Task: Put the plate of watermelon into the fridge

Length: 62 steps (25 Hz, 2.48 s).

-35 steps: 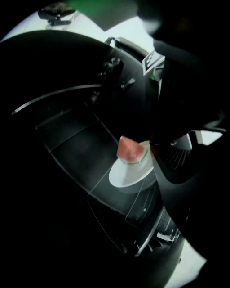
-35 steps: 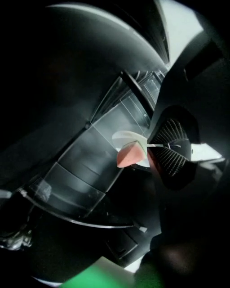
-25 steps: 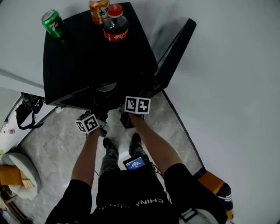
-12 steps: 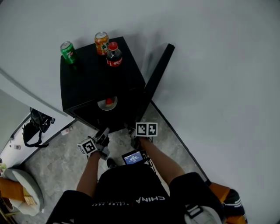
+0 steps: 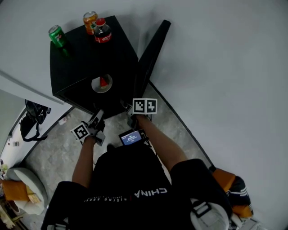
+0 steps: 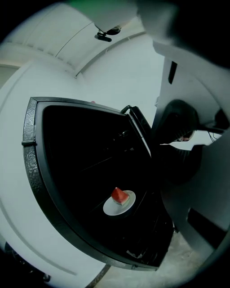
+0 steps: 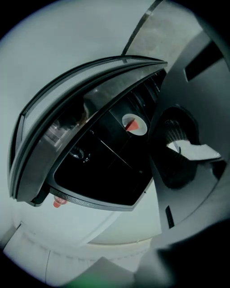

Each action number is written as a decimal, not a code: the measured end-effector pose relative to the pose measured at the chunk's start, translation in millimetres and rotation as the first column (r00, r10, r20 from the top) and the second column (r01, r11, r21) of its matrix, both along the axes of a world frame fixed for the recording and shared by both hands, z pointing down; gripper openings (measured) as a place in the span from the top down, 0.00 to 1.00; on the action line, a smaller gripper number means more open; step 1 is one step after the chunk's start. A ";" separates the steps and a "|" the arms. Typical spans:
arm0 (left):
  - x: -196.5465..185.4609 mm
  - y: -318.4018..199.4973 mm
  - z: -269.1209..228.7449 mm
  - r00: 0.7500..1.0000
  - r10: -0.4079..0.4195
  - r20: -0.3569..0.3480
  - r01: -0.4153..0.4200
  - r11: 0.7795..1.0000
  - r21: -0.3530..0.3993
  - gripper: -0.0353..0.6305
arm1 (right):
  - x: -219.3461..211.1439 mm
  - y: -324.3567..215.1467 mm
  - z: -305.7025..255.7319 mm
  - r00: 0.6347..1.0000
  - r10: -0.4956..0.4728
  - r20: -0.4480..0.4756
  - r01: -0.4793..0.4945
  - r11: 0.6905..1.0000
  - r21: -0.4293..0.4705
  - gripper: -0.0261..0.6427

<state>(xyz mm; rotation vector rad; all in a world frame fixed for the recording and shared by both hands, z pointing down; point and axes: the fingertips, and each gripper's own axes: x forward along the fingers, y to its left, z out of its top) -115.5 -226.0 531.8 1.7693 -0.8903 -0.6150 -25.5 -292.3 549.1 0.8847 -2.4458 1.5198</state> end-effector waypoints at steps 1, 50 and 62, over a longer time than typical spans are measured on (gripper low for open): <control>2.4 2.8 1.5 1.000 -0.001 0.000 0.001 1.000 -0.004 0.93 | 2.4 2.1 2.4 1.000 -0.002 -0.001 0.002 1.000 -0.008 0.93; 26.4 331.0 49.7 0.882 0.167 0.441 -0.160 0.986 -0.052 0.93 | 50.0 312.0 28.6 0.972 -0.004 -0.236 0.025 0.996 0.085 0.93; 78.8 353.9 63.8 0.836 0.193 0.514 -0.183 0.981 -0.071 0.93 | 89.1 348.6 29.8 0.903 -0.062 -0.425 0.141 0.978 0.157 0.94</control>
